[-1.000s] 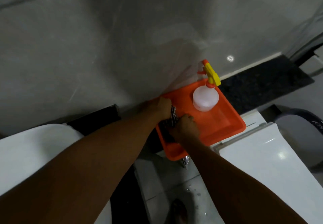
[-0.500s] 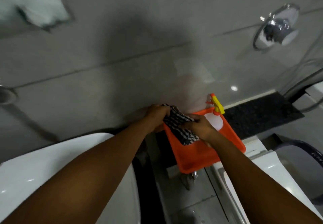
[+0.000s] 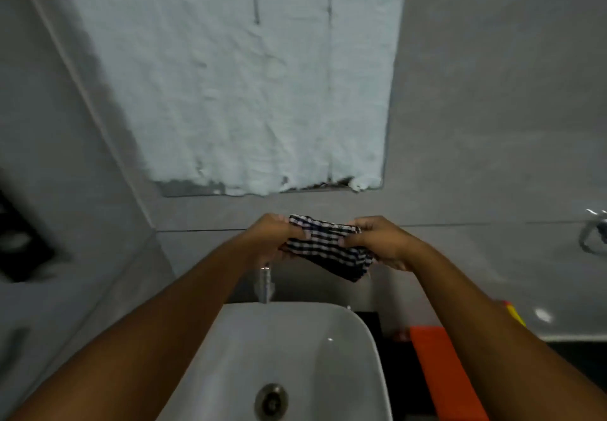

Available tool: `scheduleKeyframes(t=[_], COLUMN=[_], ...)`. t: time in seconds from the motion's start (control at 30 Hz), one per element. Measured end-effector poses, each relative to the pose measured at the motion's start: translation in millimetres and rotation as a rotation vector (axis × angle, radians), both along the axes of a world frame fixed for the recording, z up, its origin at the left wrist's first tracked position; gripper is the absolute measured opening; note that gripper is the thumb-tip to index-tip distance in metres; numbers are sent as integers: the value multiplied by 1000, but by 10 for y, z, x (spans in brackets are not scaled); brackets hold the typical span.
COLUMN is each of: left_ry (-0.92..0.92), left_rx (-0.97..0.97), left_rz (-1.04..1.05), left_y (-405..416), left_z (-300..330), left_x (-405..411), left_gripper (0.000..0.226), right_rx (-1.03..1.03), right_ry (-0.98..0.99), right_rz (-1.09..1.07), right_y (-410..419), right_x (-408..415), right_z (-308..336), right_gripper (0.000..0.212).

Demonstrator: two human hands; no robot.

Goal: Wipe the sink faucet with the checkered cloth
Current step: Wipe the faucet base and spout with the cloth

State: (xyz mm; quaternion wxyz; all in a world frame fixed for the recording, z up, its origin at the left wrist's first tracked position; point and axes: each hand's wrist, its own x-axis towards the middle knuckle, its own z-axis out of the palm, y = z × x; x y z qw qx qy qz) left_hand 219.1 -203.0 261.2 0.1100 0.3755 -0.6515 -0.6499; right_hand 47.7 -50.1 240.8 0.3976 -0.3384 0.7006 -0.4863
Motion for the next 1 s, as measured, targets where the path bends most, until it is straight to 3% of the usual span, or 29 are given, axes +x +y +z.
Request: scheduleKeyframes(t=[0.1, 0.2, 0.3, 0.37, 0.47, 0.53, 0.67, 0.73, 0.83, 0.9, 0.93, 1.0], left_ry=[50, 20, -209, -410, -322, -238, 2, 124, 107, -8, -161, -667], left_rx=[-25, -64, -385, -653, -728, -611, -91, 268, 403, 130, -181, -855], left_rz=[140, 266, 371, 389, 278, 206, 312, 315, 238, 287, 253, 57], left_y=[-356, -583, -636, -580, -420, -365, -451, -520, -570, -570, -549, -366], left_z=[167, 157, 8, -119, -262, -324, -443, -506, -618, -619, -604, -512], left_x=[473, 764, 842, 805, 616, 447, 244, 298, 359, 288, 212, 33], left_gripper=[41, 37, 32, 51, 51, 53, 52, 49, 51, 48, 48, 45], right_rx=[-63, -145, -154, -148, -213, -305, -341, -350, -335, -318, -318, -310], right_ry=[66, 117, 233, 332, 411, 516, 1333, 1581, 1771, 1838, 1861, 1901], right_rz=[-83, -213, -261, -302, -353, -332, -277, -192, -62, -49, -77, -165], right_y=[-462, -850, -1088, -1173, -1194, -1149, -907, -827, -804, -840, -877, -988], right_x=[343, 653, 857, 918, 915, 882, 558, 309, 1, -78, -99, -137], right_z=[149, 141, -8, -131, -244, -270, -433, -547, -760, -895, -962, -1072], right_gripper=[36, 40, 35, 31, 26, 20, 15, 29, 56, 63, 66, 73])
